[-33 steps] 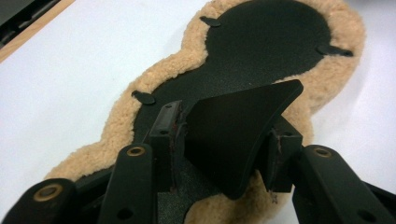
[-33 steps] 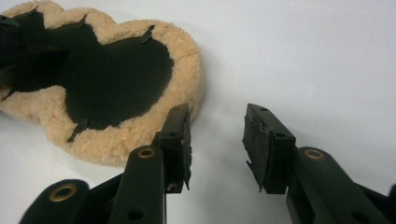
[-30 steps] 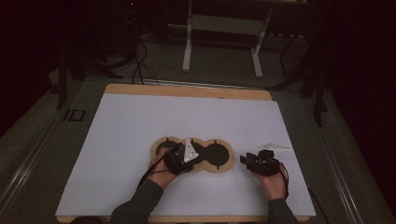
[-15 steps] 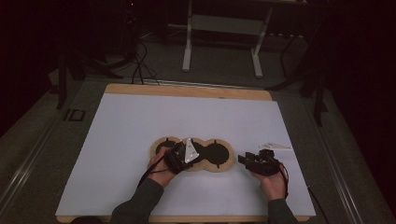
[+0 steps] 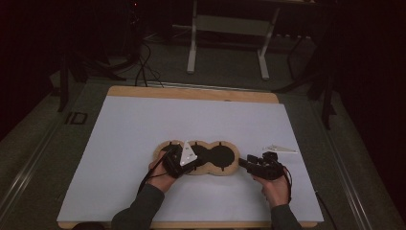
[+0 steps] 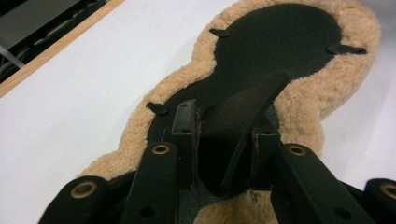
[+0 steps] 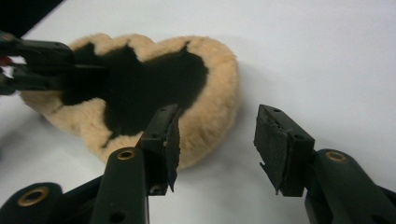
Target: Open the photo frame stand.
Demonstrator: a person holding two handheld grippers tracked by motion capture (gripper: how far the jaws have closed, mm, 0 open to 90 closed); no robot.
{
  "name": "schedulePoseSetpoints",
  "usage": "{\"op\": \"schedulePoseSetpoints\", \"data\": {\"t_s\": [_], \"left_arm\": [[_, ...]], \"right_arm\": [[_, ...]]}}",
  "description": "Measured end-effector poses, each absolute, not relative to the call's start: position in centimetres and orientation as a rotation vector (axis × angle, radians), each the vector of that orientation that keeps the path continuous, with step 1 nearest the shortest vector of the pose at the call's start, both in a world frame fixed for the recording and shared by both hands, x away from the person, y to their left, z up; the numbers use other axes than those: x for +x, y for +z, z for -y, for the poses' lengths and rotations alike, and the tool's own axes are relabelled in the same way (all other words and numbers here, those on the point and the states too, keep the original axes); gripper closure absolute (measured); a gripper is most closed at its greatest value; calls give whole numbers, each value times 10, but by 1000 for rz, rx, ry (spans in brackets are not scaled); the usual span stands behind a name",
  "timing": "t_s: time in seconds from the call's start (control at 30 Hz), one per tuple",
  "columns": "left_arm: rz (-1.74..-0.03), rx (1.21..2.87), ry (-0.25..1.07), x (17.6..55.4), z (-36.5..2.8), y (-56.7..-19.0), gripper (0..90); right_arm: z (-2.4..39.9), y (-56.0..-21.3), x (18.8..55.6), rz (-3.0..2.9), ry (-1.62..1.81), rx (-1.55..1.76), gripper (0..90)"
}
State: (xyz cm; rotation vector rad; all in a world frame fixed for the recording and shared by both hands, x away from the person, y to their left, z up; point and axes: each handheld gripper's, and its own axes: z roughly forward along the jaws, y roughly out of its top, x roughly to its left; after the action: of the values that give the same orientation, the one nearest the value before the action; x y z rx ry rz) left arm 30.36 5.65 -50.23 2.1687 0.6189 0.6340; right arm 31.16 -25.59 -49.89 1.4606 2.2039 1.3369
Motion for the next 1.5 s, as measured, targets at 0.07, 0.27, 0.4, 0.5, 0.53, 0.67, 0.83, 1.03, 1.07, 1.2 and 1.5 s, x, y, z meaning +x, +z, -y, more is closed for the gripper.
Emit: {"op": "schedulePoseSetpoints", "data": {"t_s": [0.07, 0.27, 0.4, 0.5, 0.53, 0.67, 0.83, 1.03, 1.07, 1.2, 1.5], "left_arm": [[-618, 2157, 634, 302, -58, -503, 709], [-610, 2143, 648, 299, -60, -505, 709], [-625, 2105, 636, 299, -64, -504, 709], [-631, 2095, 629, 299, -67, -503, 709], [-632, 2087, 629, 299, -67, -503, 709], [-648, 2059, 628, 298, -71, -502, 709], [-662, 2025, 637, 295, -74, -503, 709], [-671, 2003, 627, 295, -77, -505, 708], [-673, 1997, 624, 295, -77, -506, 708], [-681, 1986, 626, 294, -78, -507, 708], [-683, 1961, 615, 294, -83, -509, 717]], "right_arm": [[250, -498, 312, -2216, 1342, 1449, 479], [242, -498, 315, -2249, 1345, 1439, 450], [240, -496, 319, -2269, 1348, 1442, 423], [239, -494, 323, -2275, 1357, 1447, 422], [238, -493, 324, -2280, 1362, 1451, 420], [236, -488, 330, -2315, 1379, 1474, 420], [233, -482, 334, -2344, 1379, 1498, 417], [226, -478, 342, -2393, 1313, 1521, 409], [226, -478, 343, -2400, 1308, 1540, 410], [226, -481, 348, -2413, 1315, 1591, 406], [227, -487, 359, -2460, 1357, 1677, 375]]}}
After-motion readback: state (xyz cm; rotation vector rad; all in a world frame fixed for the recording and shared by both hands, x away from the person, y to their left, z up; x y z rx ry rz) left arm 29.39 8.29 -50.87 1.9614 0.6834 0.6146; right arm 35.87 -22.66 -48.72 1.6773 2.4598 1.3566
